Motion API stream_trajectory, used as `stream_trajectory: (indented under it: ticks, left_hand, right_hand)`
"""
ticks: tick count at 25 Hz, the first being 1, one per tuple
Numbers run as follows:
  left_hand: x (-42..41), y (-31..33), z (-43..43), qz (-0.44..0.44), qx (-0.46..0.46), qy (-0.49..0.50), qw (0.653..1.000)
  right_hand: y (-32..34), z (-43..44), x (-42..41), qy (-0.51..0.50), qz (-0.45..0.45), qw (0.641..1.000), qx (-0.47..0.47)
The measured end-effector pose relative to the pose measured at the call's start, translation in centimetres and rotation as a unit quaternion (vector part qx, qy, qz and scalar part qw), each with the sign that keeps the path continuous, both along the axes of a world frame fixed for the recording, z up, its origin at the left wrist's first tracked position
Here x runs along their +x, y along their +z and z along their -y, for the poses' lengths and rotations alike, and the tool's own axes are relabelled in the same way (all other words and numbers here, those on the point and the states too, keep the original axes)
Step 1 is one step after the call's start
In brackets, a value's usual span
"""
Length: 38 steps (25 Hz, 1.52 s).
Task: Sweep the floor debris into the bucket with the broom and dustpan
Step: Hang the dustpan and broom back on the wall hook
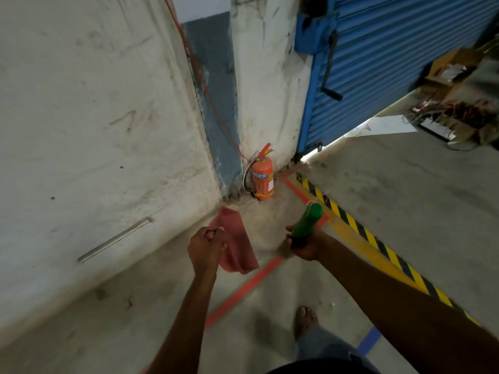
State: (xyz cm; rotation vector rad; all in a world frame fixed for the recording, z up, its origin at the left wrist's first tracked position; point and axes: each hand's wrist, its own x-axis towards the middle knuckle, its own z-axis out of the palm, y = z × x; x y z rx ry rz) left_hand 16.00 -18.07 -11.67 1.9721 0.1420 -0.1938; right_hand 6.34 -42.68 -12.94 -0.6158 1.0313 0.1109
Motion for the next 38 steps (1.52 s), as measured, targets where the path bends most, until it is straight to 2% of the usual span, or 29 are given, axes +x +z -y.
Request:
stream_trajectory:
  ticks: [3, 6, 9, 10, 12, 13, 14, 16, 17, 18, 21, 23, 25, 28, 32, 36, 38]
  left_hand:
    - [3.7, 2.6, 7.7, 0.057, -0.009, 0.041, 0.998]
    - [7.7, 5.2, 13.4, 0.086, -0.015, 0.068, 0.994]
    - [12.2, 7.5, 17.9, 0.128, -0.013, 0.063, 0.99]
    - [13.9, 8.2, 19.4, 0.146, -0.013, 0.061, 0.987]
    - [17.2, 9.5, 22.6, 0.162, -0.031, 0.041, 0.985]
    - [18.7, 9.8, 23.9, 0.159, -0.041, 0.032, 0.986]
    - [20.2, 10.3, 25.3, 0.153, -0.057, 0.022, 0.986]
    - [23.3, 11.1, 28.1, 0.138, -0.098, -0.006, 0.986]
    - [24.8, 11.9, 29.8, 0.135, -0.125, -0.018, 0.983]
    - [25.8, 12.9, 31.3, 0.132, -0.148, -0.028, 0.98]
    - [28.9, 16.1, 35.8, 0.16, -0.169, -0.063, 0.971]
    - [30.7, 18.2, 38.5, 0.18, -0.158, -0.079, 0.968]
    - [32.6, 20.2, 41.0, 0.192, -0.155, -0.074, 0.966]
    - [35.7, 24.1, 44.7, 0.251, -0.115, -0.046, 0.96]
    - [38.2, 30.2, 48.8, 0.319, 0.028, -0.07, 0.945]
    - [40.3, 36.6, 51.6, 0.344, 0.061, -0.065, 0.935]
    - [42.0, 39.5, 52.3, 0.364, 0.06, -0.072, 0.927]
  right_hand:
    - [1.1, 7.3, 5.1, -0.011, -0.023, 1.0, 0.003]
    - [3.1, 12.8, 9.7, -0.003, -0.008, 1.0, 0.014]
    - [4.8, 17.1, 14.2, 0.041, 0.053, 0.997, 0.032]
    - [4.9, 18.3, 15.6, 0.076, 0.074, 0.994, 0.017]
    - [4.9, 19.9, 18.2, 0.169, 0.113, 0.975, -0.089]
    - [4.6, 20.7, 19.2, 0.203, 0.115, 0.956, -0.177]
    - [4.3, 21.9, 20.3, 0.232, 0.097, 0.92, -0.299]
    - [4.3, 25.2, 22.5, 0.271, 0.039, 0.795, -0.542]
    - [4.6, 27.3, 23.9, 0.27, 0.013, 0.739, -0.617]
    - [5.2, 29.1, 24.8, 0.245, 0.015, 0.72, -0.649]
    - [7.2, 33.3, 28.5, 0.155, 0.081, 0.728, -0.663]
    - [8.9, 34.8, 30.9, 0.149, 0.105, 0.755, -0.63]
    - [10.9, 36.6, 33.5, 0.147, 0.163, 0.76, -0.612]
    - [15.3, 39.9, 37.0, 0.168, 0.207, 0.722, -0.638]
    - [21.9, 43.0, 40.3, 0.183, 0.252, 0.692, -0.652]
    - [27.8, 44.1, 43.3, 0.156, 0.297, 0.687, -0.645]
    - [30.8, 43.9, 45.1, 0.131, 0.357, 0.689, -0.617]
